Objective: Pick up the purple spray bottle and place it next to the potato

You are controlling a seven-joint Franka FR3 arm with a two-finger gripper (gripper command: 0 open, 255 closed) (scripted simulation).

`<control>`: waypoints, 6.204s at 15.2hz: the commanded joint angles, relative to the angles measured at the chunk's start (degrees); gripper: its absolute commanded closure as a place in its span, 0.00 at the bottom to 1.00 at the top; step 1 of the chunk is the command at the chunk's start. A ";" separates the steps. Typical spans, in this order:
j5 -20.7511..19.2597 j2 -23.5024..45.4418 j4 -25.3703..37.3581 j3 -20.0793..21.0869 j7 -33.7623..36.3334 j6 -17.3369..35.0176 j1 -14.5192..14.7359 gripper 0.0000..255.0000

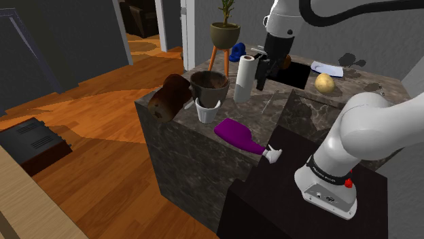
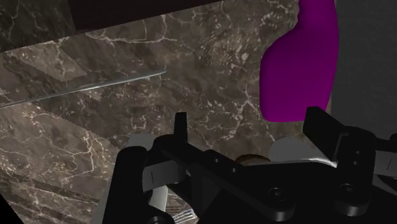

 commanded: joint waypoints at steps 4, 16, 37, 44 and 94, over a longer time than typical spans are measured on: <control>3.92 -4.21 -8.43 5.71 4.29 5.19 4.36 0.00; 14.03 -3.52 -21.32 19.34 13.94 20.03 16.03 0.00; 15.05 0.38 -24.05 20.57 13.93 26.57 15.98 1.00; 13.92 -3.01 -21.58 19.24 13.58 20.81 15.68 1.00; -27.47 -52.06 -11.53 -23.79 -17.23 -35.21 0.85 1.00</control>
